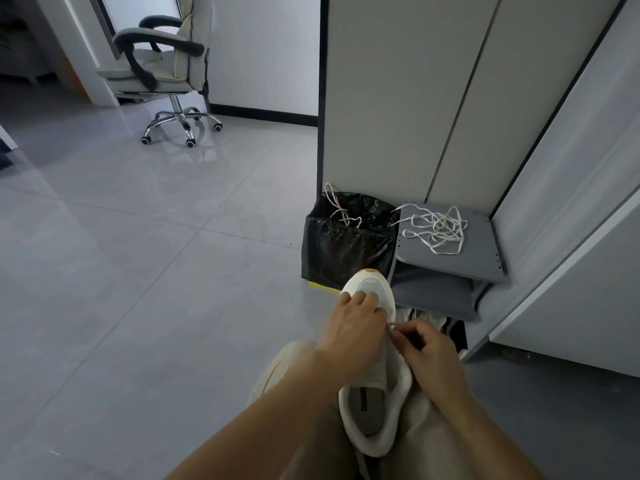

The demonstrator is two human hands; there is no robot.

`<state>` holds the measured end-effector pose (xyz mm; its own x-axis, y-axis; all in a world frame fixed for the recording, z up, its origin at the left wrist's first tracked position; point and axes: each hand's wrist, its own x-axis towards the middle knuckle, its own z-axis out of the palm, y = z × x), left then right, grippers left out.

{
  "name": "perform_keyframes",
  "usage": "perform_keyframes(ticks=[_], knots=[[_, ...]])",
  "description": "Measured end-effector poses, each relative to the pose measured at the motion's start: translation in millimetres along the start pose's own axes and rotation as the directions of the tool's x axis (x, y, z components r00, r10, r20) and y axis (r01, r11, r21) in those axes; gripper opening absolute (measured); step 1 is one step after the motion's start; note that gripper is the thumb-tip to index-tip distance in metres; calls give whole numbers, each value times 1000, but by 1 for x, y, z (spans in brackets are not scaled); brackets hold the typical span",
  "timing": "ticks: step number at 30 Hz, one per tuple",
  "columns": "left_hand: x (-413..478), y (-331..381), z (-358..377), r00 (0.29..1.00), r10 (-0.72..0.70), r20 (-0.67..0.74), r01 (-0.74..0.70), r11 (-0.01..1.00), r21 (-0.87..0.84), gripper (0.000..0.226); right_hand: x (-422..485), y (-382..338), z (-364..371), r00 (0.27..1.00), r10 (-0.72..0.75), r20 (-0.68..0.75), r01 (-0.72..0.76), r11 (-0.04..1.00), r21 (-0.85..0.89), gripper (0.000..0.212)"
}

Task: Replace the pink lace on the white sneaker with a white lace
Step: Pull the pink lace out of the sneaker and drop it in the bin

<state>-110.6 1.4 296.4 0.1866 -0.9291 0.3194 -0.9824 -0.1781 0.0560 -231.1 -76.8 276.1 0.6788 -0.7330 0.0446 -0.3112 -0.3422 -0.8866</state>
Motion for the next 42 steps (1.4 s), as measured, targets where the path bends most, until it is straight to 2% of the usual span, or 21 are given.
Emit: perform_keyframes(ticks=[1, 3, 4, 6, 8, 9, 12, 14, 16, 18, 21, 24, 26, 29, 30, 32, 34, 36, 37, 39, 42], knots=[[2, 1, 0, 1000, -4, -10, 4, 999, -49, 8, 0, 1, -2, 1000, 10, -5, -10, 1000, -1, 8], [-3, -10, -4, 1000, -4, 24, 11, 951, -309, 21, 0, 3, -4, 999, 26, -27, -26, 1000, -4, 5], [-9, -19, -9, 1000, -21, 13, 25, 887, -462, 23, 0, 3, -4, 999, 28, -41, -28, 1000, -11, 7], [-30, -43, -17, 979, -203, -26, 127, 702, -701, 15, 1, 2, -3, 998, 28, -62, -30, 999, -27, 10], [-52, -63, -14, 930, -367, 11, 242, 590, -771, 8, 2, 1, -2, 999, 10, -53, -12, 999, -37, 14], [-58, -69, -10, 920, -388, 59, 300, 600, -741, 9, 2, 2, 0, 999, -4, -42, 2, 999, -45, 16], [-54, -62, 2, 891, -431, 141, 441, 750, -493, 14, 0, 1, 2, 999, -34, -29, 32, 998, -62, 22], [-38, -42, -1, 920, -392, -16, 350, 838, -418, 17, -1, 0, 3, 999, -28, -33, 27, 998, -52, 22], [-19, -18, -4, 967, -223, -126, 180, 942, -284, 15, -1, -3, 4, 1000, -4, -29, 3, 1000, -28, 22], [-3, 0, -4, 995, -79, -57, 76, 996, -46, 22, 0, -3, 4, 1000, 14, -19, -14, 1000, -14, 20], [10, 7, -4, 998, -38, 46, 33, 994, 104, 26, 0, 0, 0, 999, 38, -13, -39, 999, -15, 16], [9, -2, -10, 1000, 2, -24, 0, 998, 65, 19, 0, 2, -2, 999, 35, -32, -36, 999, -35, 7], [-2, -9, -16, 998, 10, -64, -15, 997, -73, 8, 0, 2, -3, 999, 29, -39, -31, 999, -43, 6], [-36, -35, -27, 992, -44, -116, 8, 956, -294, 20, 2, 4, -4, 998, 17, -62, -21, 998, -64, 8], [-49, -50, -32, 985, -99, -140, 43, 933, -357, 18, 2, 4, -4, 998, 9, -61, -13, 998, -68, 9], [-71, -87, -33, 931, -318, -180, 211, 870, -445, 15, 2, 3, -4, 999, 1, -46, -3, 998, -56, 10], [-87, -113, -27, 839, -535, -98, 430, 764, -480, 9, 1, 2, -2, 1000, -11, -21, 10, 999, -30, 13], [-86, -113, -16, 799, -602, 1, 540, 716, -442, 10, 0, 0, 0, 1000, -21, -19, 21, 999, -24, 17], [-80, -103, -13, 801, -598, -1, 550, 737, -394, 10, 0, 0, 1, 999, -25, -23, 25, 999, -31, 19], [-58, -73, -8, 857, -504, -108, 456, 838, -299, 19, -2, -1, 3, 999, -29, -29, 27, 999, -47, 21], [-21, -19, -8, 968, -174, -180, 140, 973, -186, 17, -2, -2, 3, 1000, -11, -22, 11, 999, -35, 21]])
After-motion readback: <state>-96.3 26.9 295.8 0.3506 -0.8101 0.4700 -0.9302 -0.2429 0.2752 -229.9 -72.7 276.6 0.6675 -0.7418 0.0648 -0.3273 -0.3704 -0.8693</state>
